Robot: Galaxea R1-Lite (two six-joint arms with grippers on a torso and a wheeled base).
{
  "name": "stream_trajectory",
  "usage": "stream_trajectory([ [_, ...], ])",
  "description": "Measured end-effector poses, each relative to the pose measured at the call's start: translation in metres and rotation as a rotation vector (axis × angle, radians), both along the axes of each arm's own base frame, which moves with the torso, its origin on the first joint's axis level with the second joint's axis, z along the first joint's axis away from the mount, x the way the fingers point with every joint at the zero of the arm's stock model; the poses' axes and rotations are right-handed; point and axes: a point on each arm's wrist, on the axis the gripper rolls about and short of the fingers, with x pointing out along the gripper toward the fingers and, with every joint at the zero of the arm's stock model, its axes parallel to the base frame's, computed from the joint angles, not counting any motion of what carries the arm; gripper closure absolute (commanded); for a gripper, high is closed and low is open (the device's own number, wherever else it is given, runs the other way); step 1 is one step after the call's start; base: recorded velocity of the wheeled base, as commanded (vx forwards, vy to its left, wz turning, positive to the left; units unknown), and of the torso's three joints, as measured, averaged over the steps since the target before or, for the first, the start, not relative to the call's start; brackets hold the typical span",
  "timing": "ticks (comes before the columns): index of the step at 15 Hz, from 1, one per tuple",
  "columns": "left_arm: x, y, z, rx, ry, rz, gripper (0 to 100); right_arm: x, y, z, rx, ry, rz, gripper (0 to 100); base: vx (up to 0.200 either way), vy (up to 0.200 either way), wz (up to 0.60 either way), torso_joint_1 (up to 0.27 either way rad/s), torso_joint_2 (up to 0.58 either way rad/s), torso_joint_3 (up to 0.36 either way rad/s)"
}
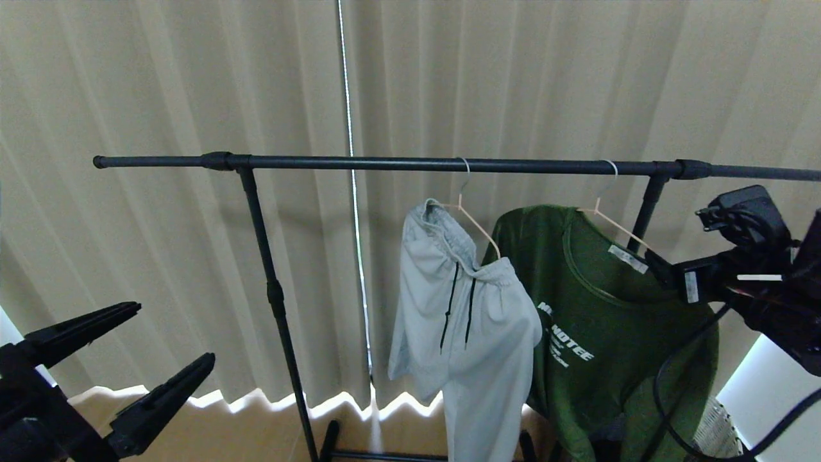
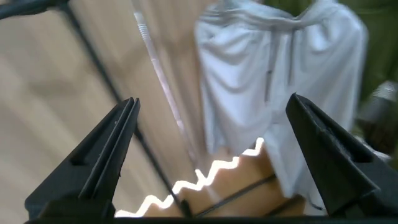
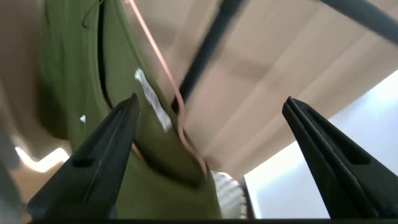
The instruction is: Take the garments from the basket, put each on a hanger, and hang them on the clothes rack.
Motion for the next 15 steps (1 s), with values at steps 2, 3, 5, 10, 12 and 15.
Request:
stream_trajectory([
  [2, -0.014, 0.012, -0.008, -0.003, -0.017, 0.103, 0, -0.031, -0.005, 0.005, 0.026, -0.057, 0.016, 0, 0.0, 0.0, 0.0, 0.0, 0.0, 0.0],
  [3, -0.024, 0.017, -0.014, -0.004, -0.027, 0.157, 0, -0.048, -0.007, 0.009, 0.033, -0.091, 0.019, 0, 0.0, 0.0, 0.0, 0.0, 0.0, 0.0],
  [5, -0.045, 0.024, -0.026, -0.005, -0.041, 0.258, 0, -0.086, -0.012, 0.015, 0.036, -0.138, 0.018, 0, 0.0, 0.0, 0.0, 0.0, 0.0, 0.0],
  [10, -0.1, 0.025, -0.068, -0.016, -0.004, 0.411, 0, -0.192, -0.025, -0.004, 0.002, 0.005, -0.013, 0, 0.0, 0.0, 0.0, 0.0, 0.0, 0.0],
  [12, -0.11, 0.023, -0.08, -0.068, 0.012, 0.401, 0, -0.238, -0.029, -0.027, -0.01, 0.129, -0.03, 0, 0.0, 0.0, 0.0, 0.0, 0.0, 0.0],
  [15, -0.114, 0.02, -0.083, -0.079, -0.005, 0.284, 0, -0.283, -0.03, -0.057, 0.028, 0.142, -0.092, 0, 0.0, 0.0, 0.0, 0.0, 0.0, 0.0],
])
